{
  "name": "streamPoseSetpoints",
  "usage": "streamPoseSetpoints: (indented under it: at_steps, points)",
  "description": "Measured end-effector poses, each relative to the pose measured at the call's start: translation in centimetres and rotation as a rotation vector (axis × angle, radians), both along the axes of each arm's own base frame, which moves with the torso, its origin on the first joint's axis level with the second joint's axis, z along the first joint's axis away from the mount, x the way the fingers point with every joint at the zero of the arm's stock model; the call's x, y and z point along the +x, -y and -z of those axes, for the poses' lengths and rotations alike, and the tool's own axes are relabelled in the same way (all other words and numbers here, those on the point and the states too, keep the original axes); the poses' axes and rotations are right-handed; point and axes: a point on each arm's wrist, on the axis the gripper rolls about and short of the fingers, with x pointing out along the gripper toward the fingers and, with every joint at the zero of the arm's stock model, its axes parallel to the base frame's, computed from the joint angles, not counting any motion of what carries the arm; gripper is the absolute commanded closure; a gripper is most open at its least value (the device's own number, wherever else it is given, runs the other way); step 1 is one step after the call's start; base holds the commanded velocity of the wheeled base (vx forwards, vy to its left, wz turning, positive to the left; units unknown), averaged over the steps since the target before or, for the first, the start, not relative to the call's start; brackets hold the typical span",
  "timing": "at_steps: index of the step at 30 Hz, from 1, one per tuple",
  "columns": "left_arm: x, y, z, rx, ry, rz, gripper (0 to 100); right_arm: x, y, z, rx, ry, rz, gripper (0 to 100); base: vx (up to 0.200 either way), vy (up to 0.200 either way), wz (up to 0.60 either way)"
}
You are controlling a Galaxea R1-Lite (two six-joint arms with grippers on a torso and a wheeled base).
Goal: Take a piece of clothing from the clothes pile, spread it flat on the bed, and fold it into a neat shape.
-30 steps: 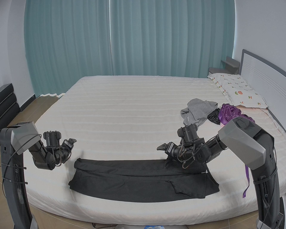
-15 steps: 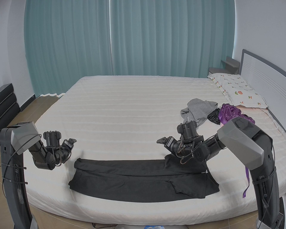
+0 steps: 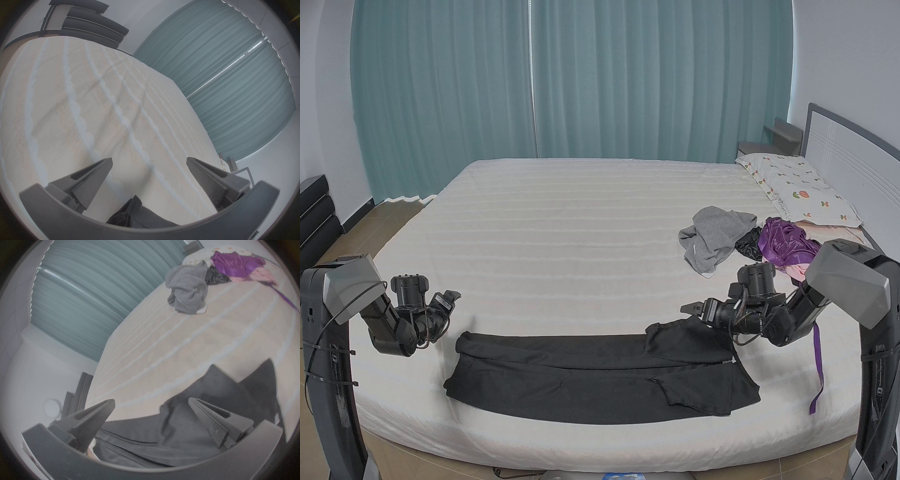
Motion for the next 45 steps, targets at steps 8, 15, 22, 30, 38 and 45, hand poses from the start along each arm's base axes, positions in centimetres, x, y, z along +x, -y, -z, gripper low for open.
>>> streamPoseSetpoints:
  at_steps: [8,15,22,30,38,45]
  points:
    - [0.0,0.0,0.0,0.000,0.000,0.000,0,-0.5,2.8,1.6,-0.030,-0.030,-0.003,0,0.000,0.000,0.00]
    - [0.0,0.0,0.0,0.000,0.000,0.000,0,-0.7,3.2,2.6,-0.051,-0.051,-0.012,0,0.000,0.000,0.00]
    - [0.0,0.0,0.0,0.000,0.000,0.000,0,-1.3,3.1,3.5,-0.069,-0.075,-0.050,100,0.000,0.000,0.00]
    - [0.0,0.0,0.0,0.001,0.000,0.000,0,-2.0,3.8,4.1,-0.093,-0.097,-0.058,100,0.000,0.000,0.00]
    - [0.0,0.0,0.0,0.000,0.000,0.000,0,-2.8,4.8,3.9,-0.091,-0.108,-0.060,100,0.000,0.000,0.00]
    - [-0.1,0.0,0.0,0.002,-0.004,0.002,0,-4.3,5.2,2.7,-0.050,-0.125,-0.085,100,0.000,0.000,0.00]
